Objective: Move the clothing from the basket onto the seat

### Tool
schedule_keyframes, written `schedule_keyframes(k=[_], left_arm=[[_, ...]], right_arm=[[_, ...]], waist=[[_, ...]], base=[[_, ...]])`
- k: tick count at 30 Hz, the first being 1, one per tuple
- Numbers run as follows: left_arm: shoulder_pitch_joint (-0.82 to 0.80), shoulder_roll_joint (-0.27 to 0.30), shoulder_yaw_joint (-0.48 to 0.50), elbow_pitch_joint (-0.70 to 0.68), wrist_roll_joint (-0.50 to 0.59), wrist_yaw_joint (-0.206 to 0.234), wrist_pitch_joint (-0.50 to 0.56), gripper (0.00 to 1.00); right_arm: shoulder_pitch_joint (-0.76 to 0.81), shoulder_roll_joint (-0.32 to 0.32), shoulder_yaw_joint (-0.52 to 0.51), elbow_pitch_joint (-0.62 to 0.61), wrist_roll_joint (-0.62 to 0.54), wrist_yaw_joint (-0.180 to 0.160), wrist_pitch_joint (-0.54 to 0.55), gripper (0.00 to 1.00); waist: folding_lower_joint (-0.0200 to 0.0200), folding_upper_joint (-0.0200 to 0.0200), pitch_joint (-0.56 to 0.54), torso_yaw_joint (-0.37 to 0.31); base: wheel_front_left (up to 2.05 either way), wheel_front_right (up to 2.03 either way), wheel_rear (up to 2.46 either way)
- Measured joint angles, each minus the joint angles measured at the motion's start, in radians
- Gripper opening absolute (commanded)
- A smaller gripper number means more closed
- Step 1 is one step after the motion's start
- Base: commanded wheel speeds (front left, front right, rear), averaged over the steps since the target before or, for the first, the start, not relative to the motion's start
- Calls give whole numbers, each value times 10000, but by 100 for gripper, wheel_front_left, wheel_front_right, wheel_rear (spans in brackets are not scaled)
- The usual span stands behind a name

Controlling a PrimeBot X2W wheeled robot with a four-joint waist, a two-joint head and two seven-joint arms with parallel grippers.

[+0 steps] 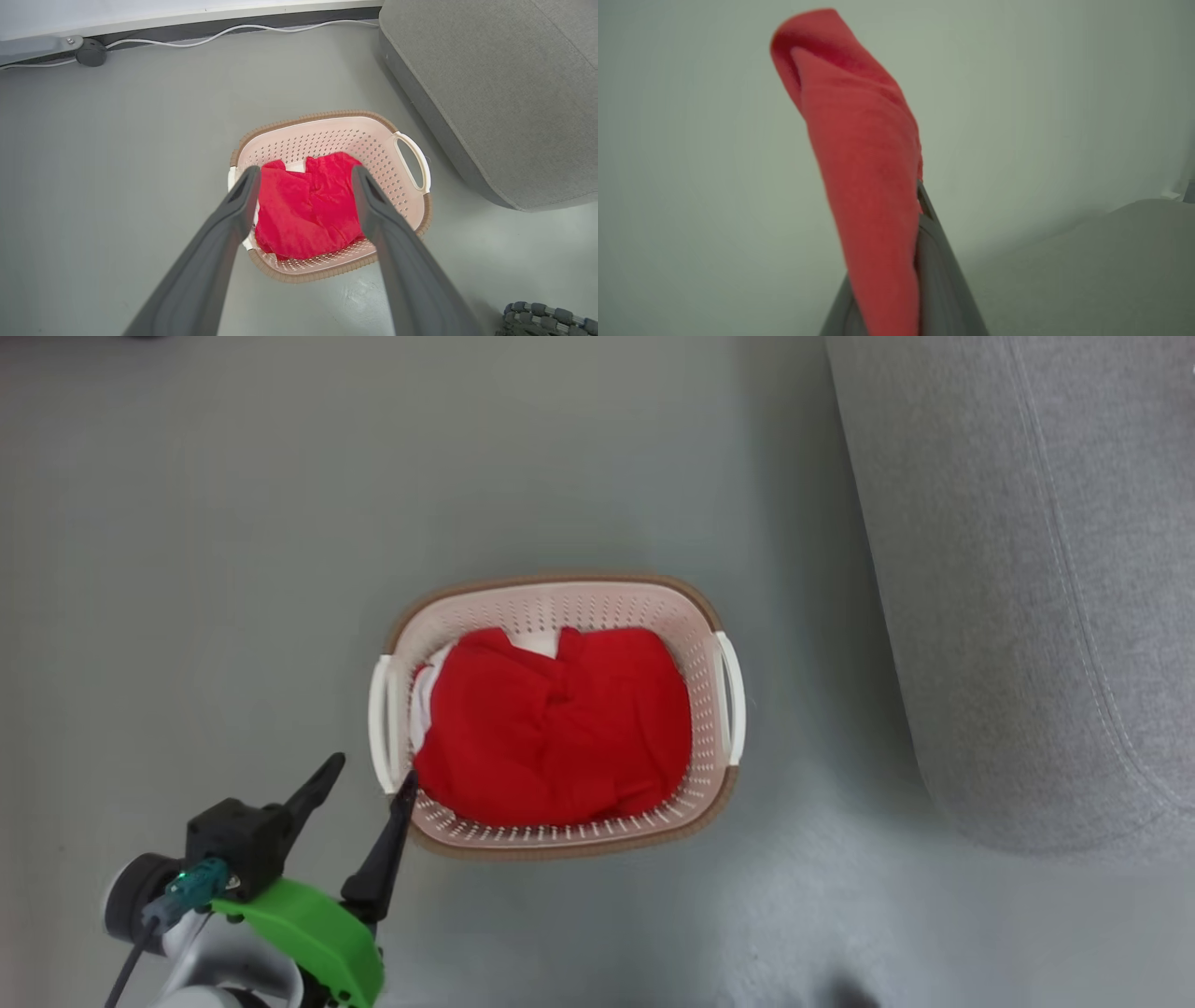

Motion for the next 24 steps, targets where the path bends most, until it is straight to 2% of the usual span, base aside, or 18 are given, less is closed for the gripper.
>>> schedule_keyframes(k=[7,9,10,11,14,24], left_arm=[[774,483,763,-219,558,0,431,100],[967,537,1024,-311,612,0,500,100],[1027,541,1191,-397,750,0,502,100],[1029,541,1233,-460,857,2,502,100],[1029,535,1154,-650,897,2,569,100],[888,293,924,-832,972,4,721,100]], right_arm=[[137,570,-38,798,282,-90,-161,0],[150,878,-59,1064,370,-105,-345,0],[152,1225,-52,1342,372,-272,-533,0],[161,1365,-13,1496,370,-307,-577,18],[237,1620,111,1845,357,-343,-782,100],[-56,1624,890,2103,-357,-148,-1093,100]], waist=[[0,0,795,-470],[0,0,1044,-657],[1,0,1254,-884],[1,0,1347,-1006],[0,0,1574,-1365],[1,0,1786,-2129]], base=[[0,0,0],[0,0,0],[0,0,0],[0,0,0],[0,0,0],[0,0,0]])
